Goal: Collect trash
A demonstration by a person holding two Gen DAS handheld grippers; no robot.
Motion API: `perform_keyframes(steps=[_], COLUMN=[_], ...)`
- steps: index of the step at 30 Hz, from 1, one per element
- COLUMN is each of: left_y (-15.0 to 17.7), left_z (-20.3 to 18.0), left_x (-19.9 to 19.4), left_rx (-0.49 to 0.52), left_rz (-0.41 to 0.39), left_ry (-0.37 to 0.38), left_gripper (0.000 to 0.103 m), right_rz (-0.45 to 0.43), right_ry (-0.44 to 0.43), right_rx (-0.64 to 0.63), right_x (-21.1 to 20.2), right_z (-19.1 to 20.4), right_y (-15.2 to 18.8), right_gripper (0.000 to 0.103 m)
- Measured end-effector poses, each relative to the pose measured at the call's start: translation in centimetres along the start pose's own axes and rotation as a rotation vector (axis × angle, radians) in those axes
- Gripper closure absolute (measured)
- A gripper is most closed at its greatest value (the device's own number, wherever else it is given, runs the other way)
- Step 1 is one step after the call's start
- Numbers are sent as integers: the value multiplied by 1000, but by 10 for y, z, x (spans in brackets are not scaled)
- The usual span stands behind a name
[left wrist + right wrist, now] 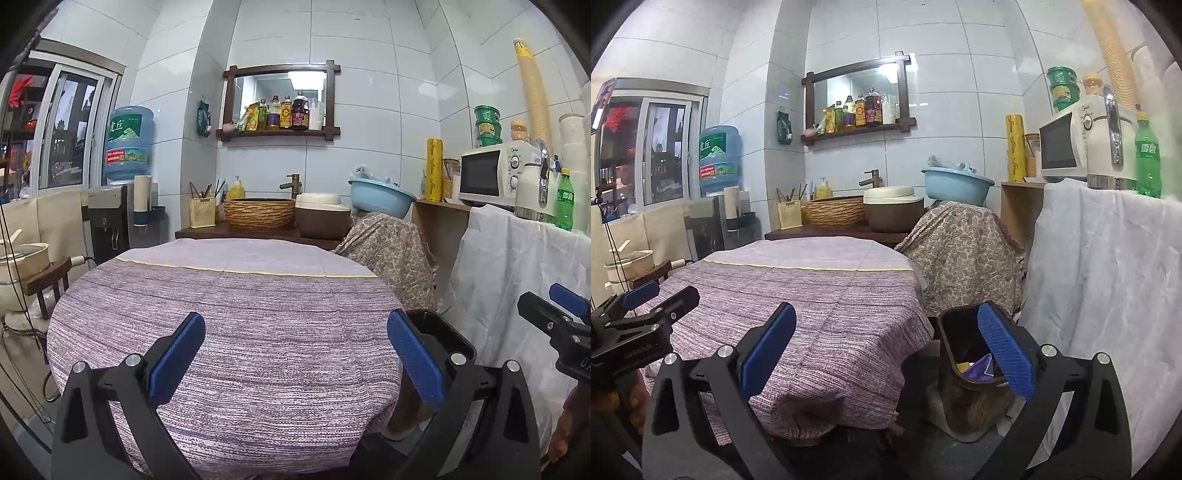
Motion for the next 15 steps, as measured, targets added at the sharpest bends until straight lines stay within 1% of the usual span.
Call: perform_keyframes(steps=[15], left_y=[-1], left_z=[3], left_x=[1], left_rx=[0], left_rz=[2], left_ry=[-22], left_gripper=[5], right_rz=[11], right_ry=[5], right_rx=[-7], right_x=[5], right_z=[-1], right_y=[2], right_gripper=[6])
Point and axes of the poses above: each gripper's, at about its wrist camera, not at the fingertips, and x roughly the way its jaws point, z to its left, y to its underside, the point moved 6 cm from there along x, roughly the way its jaws point, and after that the axes turned 15 degrees about -y, right-handed, at the moved point
